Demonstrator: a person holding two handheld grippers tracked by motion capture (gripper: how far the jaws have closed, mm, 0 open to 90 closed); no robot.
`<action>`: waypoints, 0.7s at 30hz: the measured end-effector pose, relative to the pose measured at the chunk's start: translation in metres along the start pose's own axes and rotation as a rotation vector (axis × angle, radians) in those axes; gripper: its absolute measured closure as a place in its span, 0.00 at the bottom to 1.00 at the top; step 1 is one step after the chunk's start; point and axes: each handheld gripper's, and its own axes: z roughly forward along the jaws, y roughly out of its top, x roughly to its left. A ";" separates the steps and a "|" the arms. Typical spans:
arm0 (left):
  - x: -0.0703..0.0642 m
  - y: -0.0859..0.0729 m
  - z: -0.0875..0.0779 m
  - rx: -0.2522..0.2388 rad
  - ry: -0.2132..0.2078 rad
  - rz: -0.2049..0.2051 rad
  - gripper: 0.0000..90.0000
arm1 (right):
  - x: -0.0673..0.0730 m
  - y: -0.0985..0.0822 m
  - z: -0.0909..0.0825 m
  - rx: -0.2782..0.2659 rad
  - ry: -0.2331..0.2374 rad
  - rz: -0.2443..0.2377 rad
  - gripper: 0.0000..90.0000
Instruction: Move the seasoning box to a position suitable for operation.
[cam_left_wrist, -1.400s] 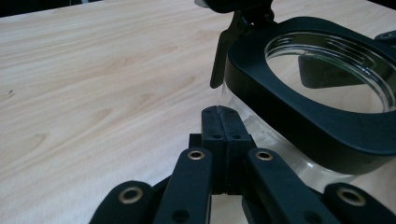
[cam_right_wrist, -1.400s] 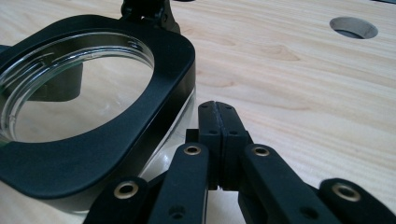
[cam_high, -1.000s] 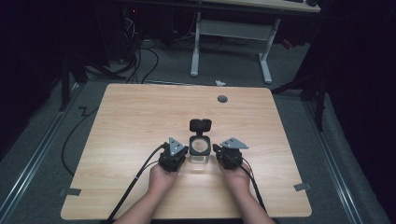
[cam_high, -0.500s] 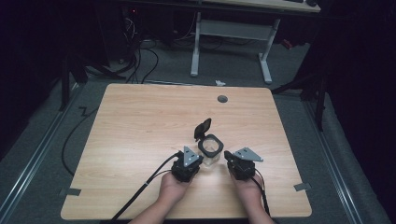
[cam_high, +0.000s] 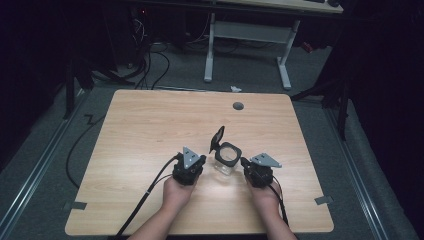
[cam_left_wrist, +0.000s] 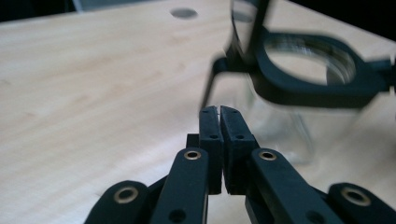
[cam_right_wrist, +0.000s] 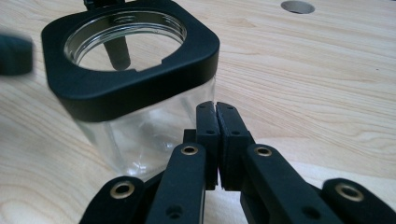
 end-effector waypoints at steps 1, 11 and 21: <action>0.006 0.007 -0.003 -0.017 0.013 -0.012 0.99 | 0.000 0.002 0.002 -0.001 0.005 0.000 0.99; 0.021 0.028 -0.016 -0.088 0.044 -0.036 1.00 | 0.012 0.014 0.022 0.011 0.040 -0.022 1.00; 0.012 0.041 -0.013 -0.107 0.018 -0.026 1.00 | 0.017 0.012 0.014 -0.012 0.057 -0.027 1.00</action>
